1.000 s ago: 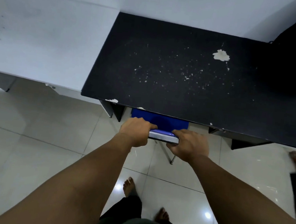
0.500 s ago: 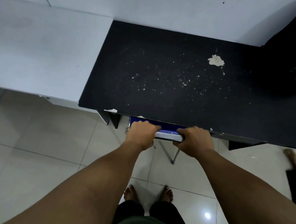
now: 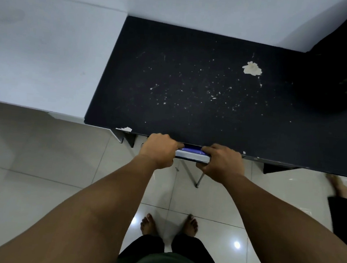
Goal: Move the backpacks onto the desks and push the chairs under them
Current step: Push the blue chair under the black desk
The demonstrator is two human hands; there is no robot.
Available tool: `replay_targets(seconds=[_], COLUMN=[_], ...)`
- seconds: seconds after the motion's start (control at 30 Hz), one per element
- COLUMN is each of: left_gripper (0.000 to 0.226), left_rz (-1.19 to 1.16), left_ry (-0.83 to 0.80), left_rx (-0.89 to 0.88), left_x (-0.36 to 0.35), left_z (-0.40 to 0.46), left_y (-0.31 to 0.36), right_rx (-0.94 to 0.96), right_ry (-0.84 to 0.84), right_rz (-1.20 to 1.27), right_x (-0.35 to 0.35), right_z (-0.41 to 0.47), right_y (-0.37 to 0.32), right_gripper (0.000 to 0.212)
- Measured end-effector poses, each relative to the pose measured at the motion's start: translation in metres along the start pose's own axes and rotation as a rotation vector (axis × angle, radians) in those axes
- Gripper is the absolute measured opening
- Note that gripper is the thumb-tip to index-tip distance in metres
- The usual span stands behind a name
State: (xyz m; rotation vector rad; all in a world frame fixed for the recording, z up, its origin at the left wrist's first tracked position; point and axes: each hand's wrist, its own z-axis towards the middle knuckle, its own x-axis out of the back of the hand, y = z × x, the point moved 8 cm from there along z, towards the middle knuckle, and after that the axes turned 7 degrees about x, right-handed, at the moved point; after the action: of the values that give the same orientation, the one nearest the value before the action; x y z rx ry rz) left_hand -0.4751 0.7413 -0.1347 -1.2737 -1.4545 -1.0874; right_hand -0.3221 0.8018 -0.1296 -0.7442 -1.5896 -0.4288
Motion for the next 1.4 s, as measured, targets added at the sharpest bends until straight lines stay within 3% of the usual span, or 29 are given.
replay_targets(seconds=[0.23,0.33,0.53,0.67,0.9,1.07,1.23,1.4], left_gripper=[0.040,0.044,0.048,0.044,0.056,0.072,0.033,0.040], left_rz=[-0.081,-0.157,-0.266,-0.231,-0.200,-0.226,-0.341,-0.380], left_ry=[-0.069,-0.148,-0.367,-0.400,-0.229,-0.216,-0.261,-0.329], left_rx=[0.043,0.046,0.079,0.106,0.147,0.217,0.338,0.468], left_x=[-0.001,-0.005,-0.002,0.009,0.025,0.036,0.031,-0.012], left_z=[0.002,0.001,-0.005,-0.015,-0.052,-0.084,-0.125,-0.192], left_y=[-0.003,-0.004,0.000,0.006,0.010,0.014,0.024,0.048], right_rx=[-0.058,-0.085,-0.170,-0.209,-0.216,-0.177,-0.111,-0.091], right_ry=[-0.027,-0.076,-0.316,-0.423,-0.295,-0.237,-0.270,-0.309], right_rz=[0.010,0.040,0.139,0.061,-0.008,0.026,0.071,0.183], right_x=[-0.002,0.000,0.001,0.011,0.028,0.035,0.037,-0.003], right_z=[-0.001,-0.003,-0.004,-0.004,-0.038,-0.060,-0.088,-0.145], right_y=[-0.001,-0.004,-0.015,-0.031,-0.055,-0.069,-0.084,-0.098], right_gripper=[0.053,0.044,0.035,0.036,0.044,0.060,0.031,0.022])
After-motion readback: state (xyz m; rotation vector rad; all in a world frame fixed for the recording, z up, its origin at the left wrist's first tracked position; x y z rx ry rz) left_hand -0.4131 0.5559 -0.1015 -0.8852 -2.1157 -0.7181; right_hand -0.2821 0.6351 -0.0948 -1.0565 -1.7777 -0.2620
